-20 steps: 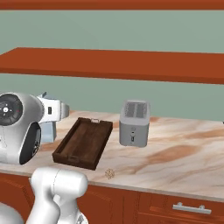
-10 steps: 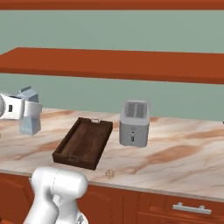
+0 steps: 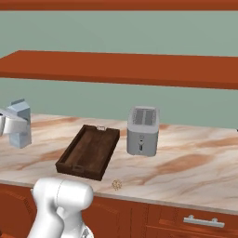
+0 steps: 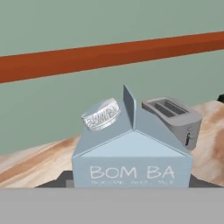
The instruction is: Take out the milk from the fridge and place it on the tray on the counter. Then take the sugar cube near the tray and place it in the tray.
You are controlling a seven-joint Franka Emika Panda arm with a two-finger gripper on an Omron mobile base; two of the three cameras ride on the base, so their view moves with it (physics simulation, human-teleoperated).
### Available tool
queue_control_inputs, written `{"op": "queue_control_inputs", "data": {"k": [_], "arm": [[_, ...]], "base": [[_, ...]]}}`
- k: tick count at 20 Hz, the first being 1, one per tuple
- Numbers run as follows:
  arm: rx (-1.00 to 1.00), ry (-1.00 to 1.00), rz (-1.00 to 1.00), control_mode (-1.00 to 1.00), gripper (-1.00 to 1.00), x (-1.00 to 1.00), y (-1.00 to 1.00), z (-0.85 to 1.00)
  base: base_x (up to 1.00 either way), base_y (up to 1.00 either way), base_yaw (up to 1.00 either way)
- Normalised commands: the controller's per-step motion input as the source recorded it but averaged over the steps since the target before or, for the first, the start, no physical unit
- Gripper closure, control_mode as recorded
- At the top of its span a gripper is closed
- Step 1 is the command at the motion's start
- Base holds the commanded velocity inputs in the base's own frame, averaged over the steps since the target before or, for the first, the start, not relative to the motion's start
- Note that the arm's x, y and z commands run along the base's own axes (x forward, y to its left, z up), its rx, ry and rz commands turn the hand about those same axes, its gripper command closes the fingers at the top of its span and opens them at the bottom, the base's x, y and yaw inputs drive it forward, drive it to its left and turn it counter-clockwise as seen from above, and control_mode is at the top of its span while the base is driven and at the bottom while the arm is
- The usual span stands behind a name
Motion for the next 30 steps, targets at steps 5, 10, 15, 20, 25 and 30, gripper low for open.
{"op": "queue_control_inputs", "data": {"k": [5, 10, 15, 20, 25, 30], "arm": [[-0.01, 0.00, 0.00, -1.00, 1.00, 0.23, 0.00, -0.34], [-0.01, 0.00, 0.00, -1.00, 1.00, 0.49, -0.04, -0.29], [0.00, 0.00, 0.00, -1.00, 1.00, 0.39, -0.19, -0.35], [-0.05, -0.11, 0.00, -1.00, 1.00, 0.30, -0.16, -0.38], [-0.01, -0.09, 0.00, -1.00, 1.00, 0.34, -0.05, -0.13], [0.00, 0.16, 0.00, -1.00, 1.00, 0.37, -0.14, 0.00]], "base": [[0.00, 0.00, 0.00], [0.00, 0.00, 0.00], [0.00, 0.00, 0.00], [0.00, 0.00, 0.00], [0.00, 0.00, 0.00], [0.00, 0.00, 0.00]]}}
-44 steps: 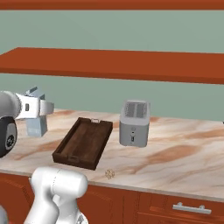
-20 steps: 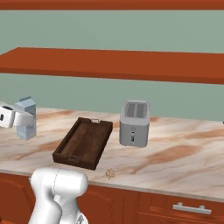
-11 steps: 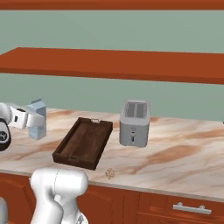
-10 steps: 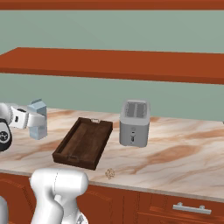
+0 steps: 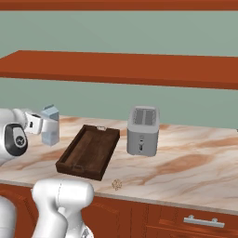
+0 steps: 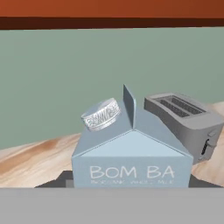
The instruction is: Take out the milk from the fridge and place it on the tray on the counter. Then take the sugar cube near the tray and place it in the tray.
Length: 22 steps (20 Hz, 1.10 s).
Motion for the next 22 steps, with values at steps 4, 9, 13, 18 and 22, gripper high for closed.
{"op": "queue_control_inputs", "data": {"k": [4, 9, 13, 18, 22], "arm": [[0.00, 0.03, 0.00, -1.00, 1.00, 0.35, -0.22, -0.04], [0.00, -0.03, 0.00, -1.00, 1.00, 0.12, -0.28, -0.13], [-0.01, 0.01, 0.00, -1.00, 1.00, 0.20, -0.40, -0.31], [0.00, 0.00, 0.00, -1.00, 1.00, 0.25, -0.37, -0.18], [0.00, 0.01, 0.00, -1.00, 1.00, 0.21, -0.28, -0.15]], "base": [[0.00, 0.00, 0.00], [0.00, 0.00, 0.00], [0.00, 0.00, 0.00], [0.00, 0.00, 0.00], [0.00, 0.00, 0.00]]}}
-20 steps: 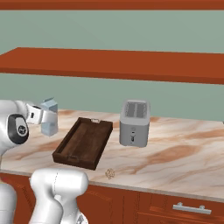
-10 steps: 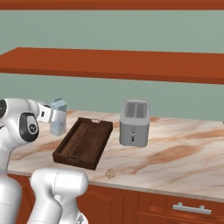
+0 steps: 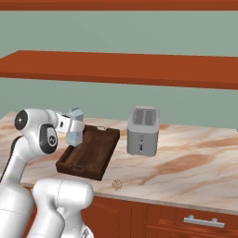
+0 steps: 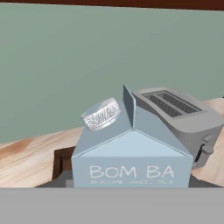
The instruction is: Take out the milk from the fridge and place it on the tray on the counter. Then take the sugar cube near the tray and place it in the tray.
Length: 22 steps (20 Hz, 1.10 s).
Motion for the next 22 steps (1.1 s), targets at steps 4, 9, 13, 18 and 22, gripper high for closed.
{"op": "queue_control_inputs", "data": {"k": [4, 9, 13, 18, 22], "arm": [[0.00, 0.01, 0.00, -1.00, 1.00, 0.25, -0.11, -0.18], [0.00, 0.01, 0.00, -1.00, 1.00, 0.27, -0.10, -0.21], [0.00, 0.07, 0.00, -1.00, 1.00, 0.31, -0.08, -0.25], [0.00, 0.05, 0.02, -1.00, 1.00, 0.19, -0.05, -0.21], [0.00, 0.00, 0.02, -1.00, 1.00, 0.07, -0.05, -0.18]], "base": [[0.00, 0.00, 0.00], [0.00, 0.00, 0.00], [0.00, 0.00, 0.00], [0.00, 0.00, 0.00], [0.00, 0.00, 0.00]]}}
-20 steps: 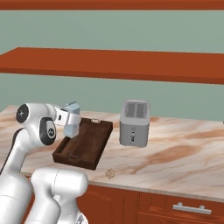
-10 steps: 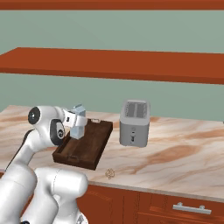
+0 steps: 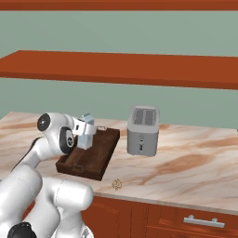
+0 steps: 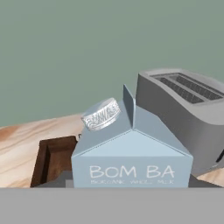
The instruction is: Take out the milk from the fridge and place it on the tray on the counter. Then take the sugar cube near the tray and place it in the tray.
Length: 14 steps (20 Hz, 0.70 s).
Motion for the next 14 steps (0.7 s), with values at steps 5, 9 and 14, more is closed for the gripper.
{"op": "queue_control_inputs", "data": {"k": [5, 9, 14], "arm": [[0.00, -0.03, 0.04, -1.00, 1.00, 0.05, 0.00, -0.09], [0.00, -0.01, 0.05, -1.00, 1.00, 0.30, -0.10, -0.07], [0.00, 0.00, 0.05, -1.00, 1.00, 0.42, -0.14, -0.06]], "base": [[0.00, 0.00, 0.00], [0.00, 0.00, 0.00], [0.00, 0.00, 0.00]]}}
